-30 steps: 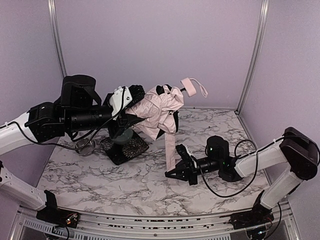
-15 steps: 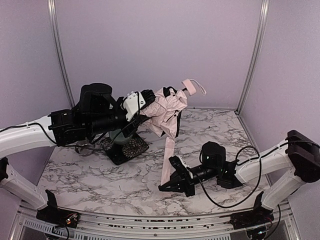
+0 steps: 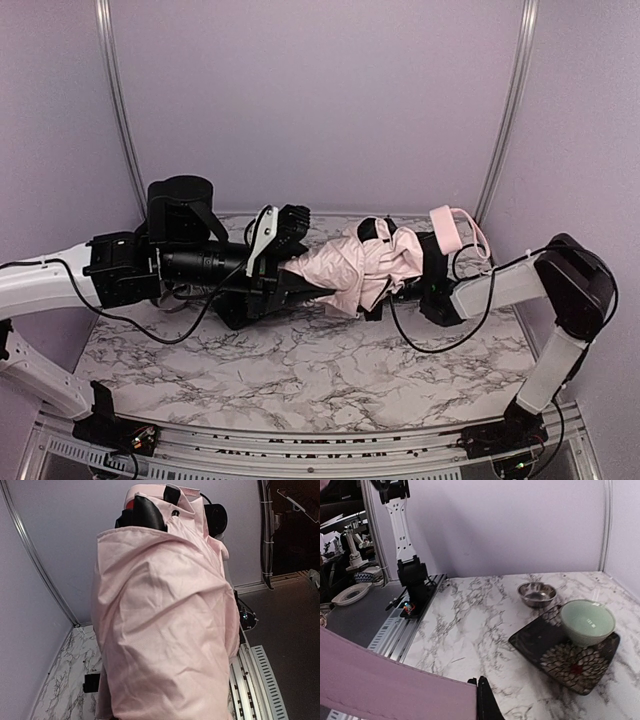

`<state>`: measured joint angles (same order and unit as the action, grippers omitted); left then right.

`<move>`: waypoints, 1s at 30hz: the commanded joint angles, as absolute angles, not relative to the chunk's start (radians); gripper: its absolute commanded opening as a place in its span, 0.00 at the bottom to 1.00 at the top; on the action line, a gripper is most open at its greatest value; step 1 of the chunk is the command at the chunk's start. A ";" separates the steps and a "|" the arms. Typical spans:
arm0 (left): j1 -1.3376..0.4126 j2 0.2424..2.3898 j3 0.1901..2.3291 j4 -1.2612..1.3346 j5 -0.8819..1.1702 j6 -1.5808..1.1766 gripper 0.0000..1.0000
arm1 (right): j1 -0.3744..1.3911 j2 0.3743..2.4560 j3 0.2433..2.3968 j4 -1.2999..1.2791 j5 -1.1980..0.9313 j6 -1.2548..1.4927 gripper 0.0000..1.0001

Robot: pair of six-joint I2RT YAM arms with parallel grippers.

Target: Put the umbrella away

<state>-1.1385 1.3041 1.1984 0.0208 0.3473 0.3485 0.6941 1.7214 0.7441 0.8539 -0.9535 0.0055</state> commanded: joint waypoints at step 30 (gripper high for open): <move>-1.034 1.623 0.949 0.151 0.589 0.123 0.00 | 0.768 1.209 0.860 0.508 -0.686 -0.217 0.00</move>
